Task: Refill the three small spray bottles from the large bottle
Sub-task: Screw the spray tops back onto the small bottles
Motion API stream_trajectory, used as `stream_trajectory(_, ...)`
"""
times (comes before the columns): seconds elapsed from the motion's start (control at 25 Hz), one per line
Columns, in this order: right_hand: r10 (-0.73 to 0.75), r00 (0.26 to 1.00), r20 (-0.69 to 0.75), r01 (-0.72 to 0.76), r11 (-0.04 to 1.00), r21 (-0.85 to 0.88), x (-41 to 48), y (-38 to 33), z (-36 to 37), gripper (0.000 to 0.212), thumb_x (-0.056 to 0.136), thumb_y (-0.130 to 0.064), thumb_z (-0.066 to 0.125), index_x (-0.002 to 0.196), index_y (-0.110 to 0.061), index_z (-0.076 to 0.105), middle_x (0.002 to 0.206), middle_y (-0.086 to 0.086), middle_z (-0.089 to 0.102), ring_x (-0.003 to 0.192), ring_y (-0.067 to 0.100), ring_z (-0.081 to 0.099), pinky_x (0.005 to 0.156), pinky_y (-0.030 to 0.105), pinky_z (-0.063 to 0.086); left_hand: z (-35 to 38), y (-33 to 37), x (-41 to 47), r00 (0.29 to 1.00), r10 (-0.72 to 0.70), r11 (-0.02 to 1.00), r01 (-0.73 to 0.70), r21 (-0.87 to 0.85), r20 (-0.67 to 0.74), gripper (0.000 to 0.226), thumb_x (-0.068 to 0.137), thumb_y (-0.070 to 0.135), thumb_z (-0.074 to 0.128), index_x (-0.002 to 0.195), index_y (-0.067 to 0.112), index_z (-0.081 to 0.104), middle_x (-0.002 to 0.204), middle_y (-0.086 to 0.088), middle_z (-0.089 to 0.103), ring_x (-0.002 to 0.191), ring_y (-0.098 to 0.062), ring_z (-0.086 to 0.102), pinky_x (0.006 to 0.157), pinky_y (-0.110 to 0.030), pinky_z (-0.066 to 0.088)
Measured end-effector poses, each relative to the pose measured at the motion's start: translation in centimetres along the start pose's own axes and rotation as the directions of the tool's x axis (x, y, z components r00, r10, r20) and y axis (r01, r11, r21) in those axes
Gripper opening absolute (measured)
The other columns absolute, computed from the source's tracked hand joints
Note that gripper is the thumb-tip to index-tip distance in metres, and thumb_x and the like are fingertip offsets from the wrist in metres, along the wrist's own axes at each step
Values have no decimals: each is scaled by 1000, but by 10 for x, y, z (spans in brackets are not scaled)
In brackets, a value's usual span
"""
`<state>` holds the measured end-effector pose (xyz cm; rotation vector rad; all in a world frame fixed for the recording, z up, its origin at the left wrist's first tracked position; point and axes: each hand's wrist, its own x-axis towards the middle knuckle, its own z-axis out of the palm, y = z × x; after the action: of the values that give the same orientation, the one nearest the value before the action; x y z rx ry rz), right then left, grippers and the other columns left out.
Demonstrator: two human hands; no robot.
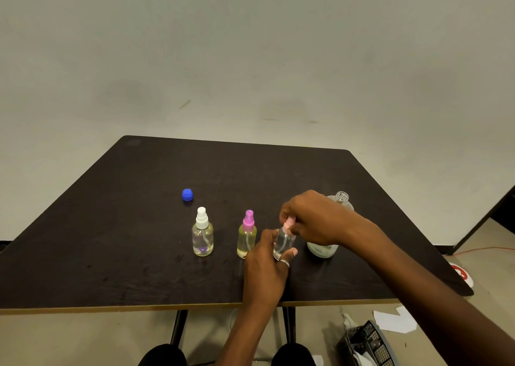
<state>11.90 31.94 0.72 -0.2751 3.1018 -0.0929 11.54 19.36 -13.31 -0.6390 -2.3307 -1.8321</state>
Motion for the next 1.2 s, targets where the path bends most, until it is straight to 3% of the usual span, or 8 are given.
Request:
stream_trajectory(0.28, 138, 982, -130, -138, 990, 8, -10, -14, 11, 14, 85, -17, 60, 97, -17, 66, 97, 2, 67, 89, 19, 62, 78, 35, 53, 3, 0, 1, 999, -8, 999, 10, 38, -42, 32, 80, 25, 79, 105, 28, 59, 91, 11, 69, 81, -4, 66, 70, -30, 57)
stream_trajectory(0.52, 259, 946, -195, -250, 966, 70, -9, -22, 20, 14, 82, -15, 61, 95, -16, 66, 96, 3, 68, 87, 19, 62, 73, 28, 49, 3, 1, 2, 999, 18, 996, -14, 91, -49, 36, 79, 20, 81, 108, 26, 60, 95, 15, 66, 82, -1, 64, 71, -26, 58)
stream_trajectory(0.84, 283, 940, -191, -263, 957, 125, -11, -22, 22, 18, 85, -18, 63, 102, -18, 64, 103, 3, 63, 91, 18, 59, 77, 28, 48, 4, 2, 0, 999, 42, 996, -39, 83, -32, 39, 81, 17, 79, 114, 26, 60, 100, 13, 69, 86, 2, 64, 74, -21, 57)
stream_trajectory(1.08, 279, 942, -187, -262, 959, 110, -11, -21, 22, 22, 84, -17, 64, 107, -18, 64, 104, 2, 64, 92, 17, 60, 80, 30, 52, -1, 8, -5, 999, 17, 995, -14, 96, -28, 55, 82, 23, 78, 132, 16, 55, 114, 5, 69, 100, -9, 66, 86, -26, 55)
stream_trajectory(1.2, 276, 943, -188, -262, 960, 98, -11, -20, 23, 22, 85, -18, 64, 107, -19, 63, 105, 2, 65, 91, 17, 60, 79, 29, 50, -14, 8, -18, 999, 49, 974, -49, 223, 6, 45, 85, 36, 74, 126, 26, 59, 108, 10, 70, 96, -8, 67, 81, -24, 54)
